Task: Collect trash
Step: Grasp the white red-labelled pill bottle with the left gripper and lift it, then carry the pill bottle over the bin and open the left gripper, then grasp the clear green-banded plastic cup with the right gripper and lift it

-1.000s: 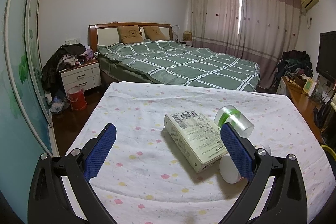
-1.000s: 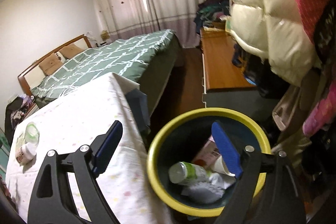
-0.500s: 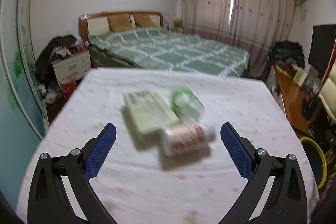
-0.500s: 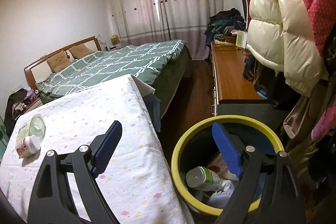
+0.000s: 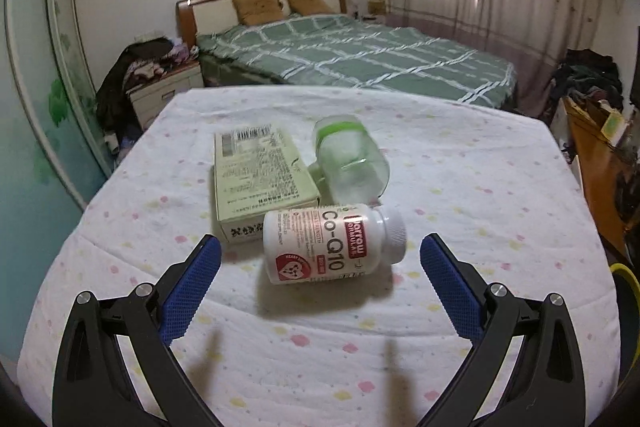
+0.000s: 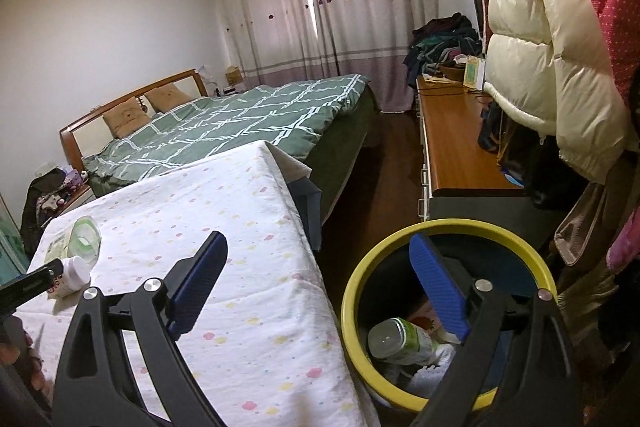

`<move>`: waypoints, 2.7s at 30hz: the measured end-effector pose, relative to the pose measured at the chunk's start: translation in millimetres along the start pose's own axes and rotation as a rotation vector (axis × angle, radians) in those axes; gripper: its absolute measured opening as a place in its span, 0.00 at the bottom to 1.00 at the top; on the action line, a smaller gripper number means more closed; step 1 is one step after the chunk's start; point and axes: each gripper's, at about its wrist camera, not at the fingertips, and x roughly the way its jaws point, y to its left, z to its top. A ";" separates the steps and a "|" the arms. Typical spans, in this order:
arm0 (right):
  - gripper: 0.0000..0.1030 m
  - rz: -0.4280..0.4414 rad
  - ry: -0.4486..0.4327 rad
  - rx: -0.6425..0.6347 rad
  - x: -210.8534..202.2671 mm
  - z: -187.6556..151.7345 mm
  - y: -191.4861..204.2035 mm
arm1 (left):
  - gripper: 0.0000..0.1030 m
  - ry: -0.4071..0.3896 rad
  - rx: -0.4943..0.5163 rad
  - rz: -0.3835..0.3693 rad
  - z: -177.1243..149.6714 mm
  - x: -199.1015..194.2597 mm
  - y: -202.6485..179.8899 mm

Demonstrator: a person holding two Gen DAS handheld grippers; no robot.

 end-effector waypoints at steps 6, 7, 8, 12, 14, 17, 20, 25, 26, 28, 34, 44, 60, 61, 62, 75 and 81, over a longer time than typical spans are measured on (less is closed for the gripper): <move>0.85 0.026 0.006 0.015 2.4 1.3 -2.0 | 0.95 0.038 0.009 0.005 3.4 17.6 -5.6; 0.85 0.029 0.007 0.016 2.8 1.4 -1.2 | 0.95 0.046 0.007 0.003 4.1 20.5 -6.3; 0.85 0.031 0.008 0.016 2.9 1.4 -0.5 | 0.95 0.060 0.001 -0.003 4.9 25.1 -6.6; 0.86 0.038 0.011 0.019 3.6 1.5 -0.1 | 0.93 0.095 -0.049 -0.022 7.3 35.4 -0.7; 0.86 0.039 0.012 0.021 3.7 1.5 -1.1 | 0.81 0.089 -0.062 -0.036 8.5 36.3 2.9; 0.86 0.041 0.018 0.031 5.0 1.8 -3.4 | 0.81 0.096 -0.055 -0.047 6.5 35.5 5.0; 0.86 0.041 0.014 0.037 3.8 1.4 -4.3 | 0.81 0.108 -0.038 -0.081 2.8 27.6 4.5; 0.86 0.063 -0.063 0.066 -13.7 -0.1 -12.3 | 0.81 0.097 0.053 -0.149 -9.5 -1.5 -17.6; 0.86 0.059 -0.067 0.062 -16.6 0.6 -15.3 | 0.81 0.089 0.077 -0.161 -11.8 -8.1 -23.9; 0.86 0.020 -0.075 0.053 -25.1 1.4 -26.4 | 0.81 0.069 0.132 -0.195 -16.7 -23.1 -40.2; 0.86 -0.077 -0.079 0.064 -60.0 -0.7 -75.7 | 0.81 0.058 0.297 -0.352 -27.4 -57.9 -113.5; 0.88 -0.189 -0.075 0.105 -117.4 -24.6 -144.2 | 0.81 0.079 0.567 -0.553 -57.3 -98.6 -269.1; 0.88 -0.268 -0.077 0.179 -145.4 -43.0 -182.1 | 0.96 0.152 0.639 -0.686 -74.7 -90.8 -365.4; 0.88 -0.264 -0.074 0.175 -144.3 -41.9 -179.6 | 0.96 0.144 0.624 -0.702 -69.7 -93.8 -353.1; 0.88 -0.258 -0.069 0.172 -141.7 -41.2 -177.5 | 0.96 0.133 0.610 -0.710 -64.8 -95.9 -342.2; 0.89 -0.080 0.036 0.044 -91.6 -35.5 -95.0 | 0.96 -0.127 0.252 -0.515 4.4 -84.6 -71.9; 0.90 0.012 0.032 -0.037 -76.7 -22.1 -33.9 | 0.96 -0.191 0.116 -0.263 19.6 -47.9 50.4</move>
